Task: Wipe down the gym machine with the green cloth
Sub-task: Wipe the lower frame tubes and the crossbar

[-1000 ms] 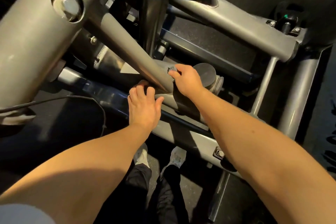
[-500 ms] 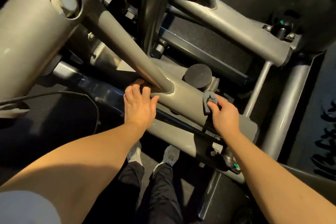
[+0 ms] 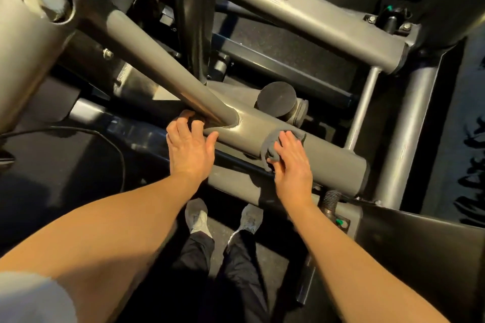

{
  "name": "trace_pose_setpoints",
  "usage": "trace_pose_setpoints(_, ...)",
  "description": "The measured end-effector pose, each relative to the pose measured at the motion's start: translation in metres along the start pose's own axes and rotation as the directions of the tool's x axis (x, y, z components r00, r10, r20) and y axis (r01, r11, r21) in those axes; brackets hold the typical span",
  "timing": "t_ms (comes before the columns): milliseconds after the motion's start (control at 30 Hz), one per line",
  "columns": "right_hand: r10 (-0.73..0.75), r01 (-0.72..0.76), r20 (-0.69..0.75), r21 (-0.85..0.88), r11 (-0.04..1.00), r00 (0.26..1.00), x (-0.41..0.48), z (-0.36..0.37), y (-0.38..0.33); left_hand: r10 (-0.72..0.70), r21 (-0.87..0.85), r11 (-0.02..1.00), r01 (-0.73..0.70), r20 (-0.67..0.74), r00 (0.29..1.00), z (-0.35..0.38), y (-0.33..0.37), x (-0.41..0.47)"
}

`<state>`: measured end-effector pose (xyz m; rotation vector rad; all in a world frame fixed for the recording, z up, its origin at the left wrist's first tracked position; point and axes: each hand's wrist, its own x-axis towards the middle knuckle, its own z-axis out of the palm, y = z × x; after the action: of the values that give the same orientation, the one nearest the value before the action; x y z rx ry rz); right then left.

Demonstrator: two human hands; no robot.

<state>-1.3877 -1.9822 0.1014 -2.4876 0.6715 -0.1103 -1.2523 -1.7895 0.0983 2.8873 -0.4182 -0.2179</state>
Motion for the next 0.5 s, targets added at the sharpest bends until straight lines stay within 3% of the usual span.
trace_pose_setpoints(133, 0.172, -0.184, -0.195, -0.046, 0.982, 0.966, -0.038, -0.026, 0.060, 0.010, -0.006, 1.000, -0.010, -0.012, 1.000, 0.002, 0.000, -0.001)
trace_pose_setpoints(267, 0.396, -0.414, -0.329, 0.017, 0.910, 0.857, -0.047, -0.026, 0.054, 0.015, -0.016, 1.000, -0.016, -0.011, 1.000, 0.003, -0.002, 0.000)
trace_pose_setpoints(500, 0.487, -0.468, -0.291, 0.134, 0.873, 0.824, -0.036, 0.017, 0.004, 0.040, -0.045, 0.998, -0.043, -0.067, 0.997, 0.008, -0.004, 0.000)
